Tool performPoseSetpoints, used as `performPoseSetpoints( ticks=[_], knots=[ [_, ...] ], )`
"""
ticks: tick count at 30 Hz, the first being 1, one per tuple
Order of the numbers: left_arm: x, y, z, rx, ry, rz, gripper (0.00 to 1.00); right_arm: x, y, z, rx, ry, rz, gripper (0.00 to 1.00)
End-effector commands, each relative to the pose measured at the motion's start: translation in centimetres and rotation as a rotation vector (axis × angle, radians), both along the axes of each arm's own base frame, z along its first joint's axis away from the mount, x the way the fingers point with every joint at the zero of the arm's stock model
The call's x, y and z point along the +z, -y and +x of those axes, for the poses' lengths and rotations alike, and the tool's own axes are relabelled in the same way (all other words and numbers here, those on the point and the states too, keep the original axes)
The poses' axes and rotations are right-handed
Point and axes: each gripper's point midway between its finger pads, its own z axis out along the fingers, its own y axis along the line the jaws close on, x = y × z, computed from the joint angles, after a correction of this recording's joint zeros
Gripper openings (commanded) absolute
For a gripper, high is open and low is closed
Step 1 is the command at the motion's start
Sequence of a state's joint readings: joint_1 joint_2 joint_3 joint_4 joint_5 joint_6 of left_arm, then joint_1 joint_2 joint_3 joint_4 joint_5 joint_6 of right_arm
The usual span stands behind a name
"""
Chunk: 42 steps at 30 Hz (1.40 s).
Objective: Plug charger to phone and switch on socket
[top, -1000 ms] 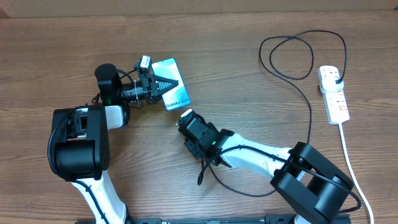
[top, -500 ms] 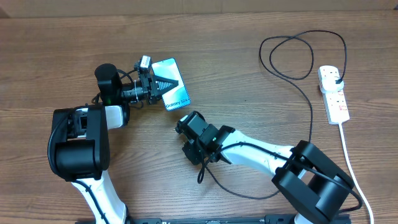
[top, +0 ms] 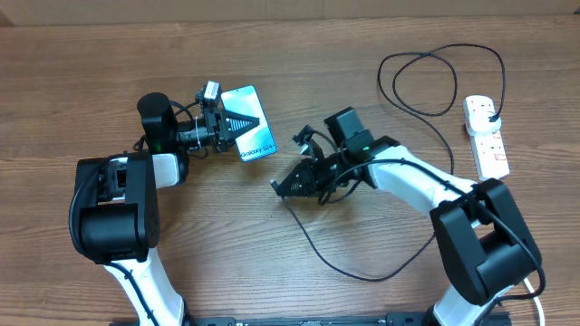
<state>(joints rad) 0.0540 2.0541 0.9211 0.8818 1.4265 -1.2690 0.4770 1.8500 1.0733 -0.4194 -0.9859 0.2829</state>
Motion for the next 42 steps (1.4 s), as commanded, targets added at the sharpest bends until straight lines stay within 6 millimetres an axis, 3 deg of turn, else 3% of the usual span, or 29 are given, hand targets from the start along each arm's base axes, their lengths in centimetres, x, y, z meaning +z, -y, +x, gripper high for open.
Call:
performPoseSetpoints(
  ticks=[1,12,25,42],
  knots=[
    [0.3,0.4,-0.6,-0.036,-0.011,-0.010,0.04,2.8,0.3,-0.1,0.016,-0.081,0.138,0.04],
    [-0.3,2.2,0.7,0.045,-0.151,-0.008,0.04,4.6,-0.3,1.3,0.001,-0.063,0.221,0.04],
    [-0.3,2.2,0.8,0.053,-0.165,-0.010,0.04,5.0,0.7,3.6,-0.072,-0.044,0.227,0.04],
    [-0.2,2.2,0.9,0.063,-0.178,-0.014,0.05,5.2,0.6,4.6,-0.114,-0.042,0.223,0.04]
  ],
)
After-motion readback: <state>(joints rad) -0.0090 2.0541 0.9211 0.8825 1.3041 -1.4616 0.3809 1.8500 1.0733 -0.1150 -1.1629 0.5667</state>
